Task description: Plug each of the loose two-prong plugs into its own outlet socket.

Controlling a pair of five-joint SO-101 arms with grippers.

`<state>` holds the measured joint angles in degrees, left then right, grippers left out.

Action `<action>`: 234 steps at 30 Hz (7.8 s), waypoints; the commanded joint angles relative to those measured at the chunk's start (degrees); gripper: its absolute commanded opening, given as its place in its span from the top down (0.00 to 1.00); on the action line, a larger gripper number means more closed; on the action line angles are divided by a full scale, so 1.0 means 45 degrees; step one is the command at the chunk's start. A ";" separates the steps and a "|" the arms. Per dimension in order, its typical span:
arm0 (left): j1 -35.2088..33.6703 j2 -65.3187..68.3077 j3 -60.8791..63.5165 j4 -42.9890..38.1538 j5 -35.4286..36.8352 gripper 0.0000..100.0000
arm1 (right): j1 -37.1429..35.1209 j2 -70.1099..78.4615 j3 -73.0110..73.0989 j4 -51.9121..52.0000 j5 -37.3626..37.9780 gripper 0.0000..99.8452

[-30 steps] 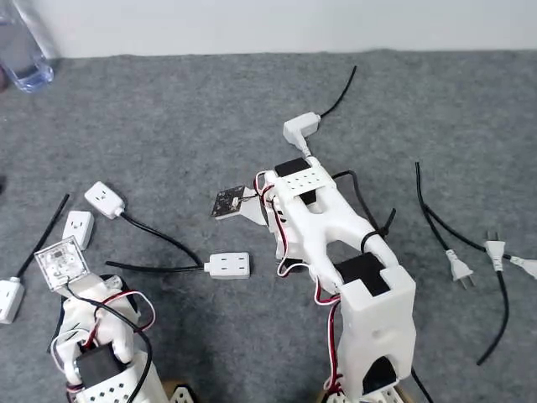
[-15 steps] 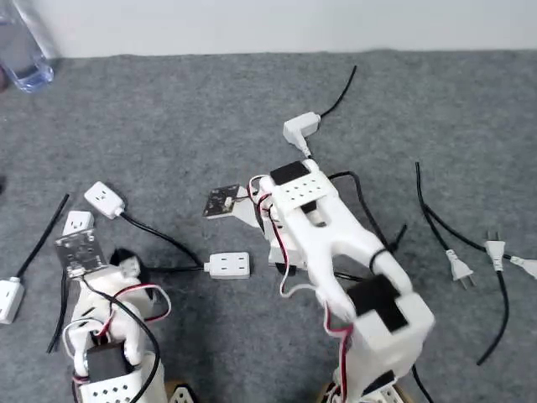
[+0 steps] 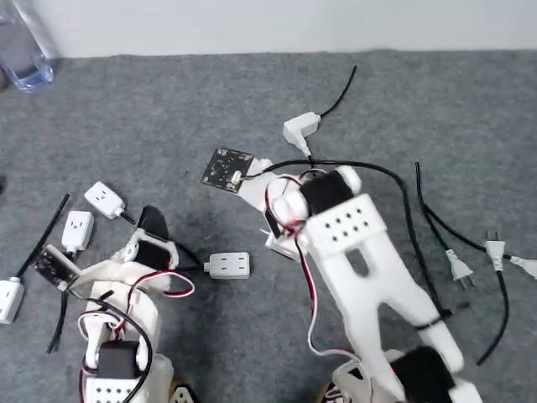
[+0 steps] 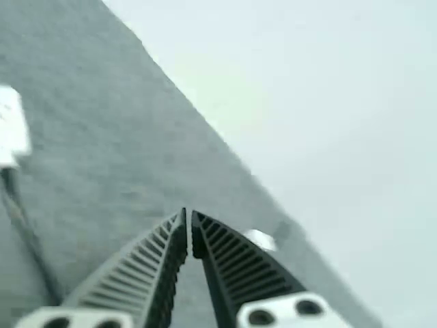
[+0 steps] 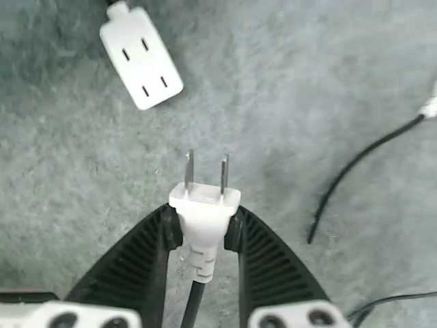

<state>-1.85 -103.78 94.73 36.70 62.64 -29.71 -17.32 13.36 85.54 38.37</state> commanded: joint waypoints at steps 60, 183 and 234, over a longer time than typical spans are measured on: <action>0.8342 -0.0176 -0.3389 -0.0313 0.5079 0.98 | -0.1983 -0.2569 -0.5177 0.3780 0.1289 0.99; -0.0449 -0.0176 0.0127 0.2168 -0.5802 0.99 | -0.1162 0.3858 -0.7209 0.3897 0.1739 0.99; 0.4571 -0.0176 0.0361 -0.4181 0.4552 0.98 | -0.3897 0.0596 -0.7424 0.3858 0.1661 0.99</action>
<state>17.58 -103.78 96.66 17.45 83.47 -46.77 -12.66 -16.97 100.75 45.49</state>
